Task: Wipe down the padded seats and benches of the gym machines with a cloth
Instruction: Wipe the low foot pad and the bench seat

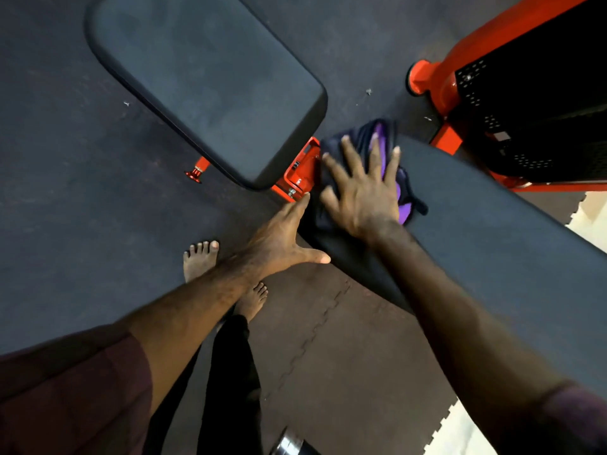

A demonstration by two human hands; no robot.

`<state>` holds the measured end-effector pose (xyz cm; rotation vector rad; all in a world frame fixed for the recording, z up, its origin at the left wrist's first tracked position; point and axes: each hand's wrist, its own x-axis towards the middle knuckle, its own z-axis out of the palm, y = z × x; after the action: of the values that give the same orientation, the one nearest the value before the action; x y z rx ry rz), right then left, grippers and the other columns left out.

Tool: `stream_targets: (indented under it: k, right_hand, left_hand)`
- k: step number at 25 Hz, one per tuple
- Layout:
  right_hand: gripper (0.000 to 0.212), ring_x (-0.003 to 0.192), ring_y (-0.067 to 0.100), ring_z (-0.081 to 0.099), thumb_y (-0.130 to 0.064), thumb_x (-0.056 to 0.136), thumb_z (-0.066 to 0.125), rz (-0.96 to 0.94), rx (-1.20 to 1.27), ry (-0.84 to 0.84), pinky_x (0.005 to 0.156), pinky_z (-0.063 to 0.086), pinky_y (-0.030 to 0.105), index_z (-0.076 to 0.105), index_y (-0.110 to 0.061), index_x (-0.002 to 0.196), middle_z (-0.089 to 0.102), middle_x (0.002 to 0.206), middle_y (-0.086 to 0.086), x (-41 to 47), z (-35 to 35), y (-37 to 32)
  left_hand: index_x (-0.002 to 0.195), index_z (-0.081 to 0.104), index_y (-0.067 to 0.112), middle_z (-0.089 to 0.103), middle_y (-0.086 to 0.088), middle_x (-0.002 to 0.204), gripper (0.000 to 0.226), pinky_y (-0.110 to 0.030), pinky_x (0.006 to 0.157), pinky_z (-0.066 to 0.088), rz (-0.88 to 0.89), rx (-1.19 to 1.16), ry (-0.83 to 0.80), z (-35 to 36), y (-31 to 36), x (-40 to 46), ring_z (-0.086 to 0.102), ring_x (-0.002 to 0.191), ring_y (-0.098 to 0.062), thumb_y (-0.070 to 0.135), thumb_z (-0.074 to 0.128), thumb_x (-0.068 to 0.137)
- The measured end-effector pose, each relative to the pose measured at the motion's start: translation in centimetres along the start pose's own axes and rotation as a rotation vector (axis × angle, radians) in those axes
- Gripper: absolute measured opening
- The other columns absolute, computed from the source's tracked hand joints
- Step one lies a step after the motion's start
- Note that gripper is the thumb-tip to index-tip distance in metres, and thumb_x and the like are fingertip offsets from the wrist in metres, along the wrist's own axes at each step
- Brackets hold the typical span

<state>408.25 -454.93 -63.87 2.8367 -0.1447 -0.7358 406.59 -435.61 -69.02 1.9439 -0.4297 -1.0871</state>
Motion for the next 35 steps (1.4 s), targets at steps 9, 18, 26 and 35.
stream_targets:
  k: [9,18,26,35]
  right_hand:
    - [0.065,0.158,0.045,0.012,-0.059,0.097,0.034,-0.036,-0.026,0.006,0.121,0.000,0.076,0.046,-0.036,0.156,0.028,0.172,0.003,0.1,0.0,-2.2]
    - [0.065,0.153,0.035,0.032,-0.064,0.093,0.028,-0.283,-0.089,-0.114,0.122,0.003,0.074,0.062,-0.029,0.137,0.056,0.148,-0.001,2.8,-1.1,-0.7]
    - [0.066,0.147,0.036,0.043,-0.062,0.092,0.031,-0.491,-0.020,-0.083,0.124,0.011,0.071,0.067,-0.029,0.135,0.061,0.147,-0.001,0.2,-0.4,-0.3]
    - [0.065,0.147,0.042,0.035,-0.069,0.095,0.030,-0.025,-0.049,-0.110,0.119,0.023,0.063,0.051,-0.037,0.149,0.043,0.161,0.003,6.7,-2.2,3.9]
  left_hand:
    - [0.160,0.040,0.020,0.055,-0.002,0.150,0.117,-0.042,0.108,0.053,-0.064,-0.168,0.026,0.2,-1.6,-0.3,0.062,0.128,-0.015,0.046,0.099,0.063]
    - [0.164,0.032,0.027,0.044,0.008,0.160,0.100,-0.030,0.107,0.047,-0.127,-0.205,0.031,0.4,-1.8,-2.5,0.053,0.137,-0.009,0.024,0.089,0.083]
    - [0.156,0.049,0.021,0.058,0.003,0.150,0.067,-0.036,0.108,0.050,-0.186,-0.232,0.150,-0.6,-1.0,-0.7,0.058,0.134,-0.013,0.017,0.075,0.094]
    - [0.157,0.048,0.016,0.045,0.002,0.162,0.061,-0.038,0.124,0.035,0.021,0.081,0.076,-3.4,4.2,5.6,0.043,0.148,-0.017,0.034,0.065,0.102]
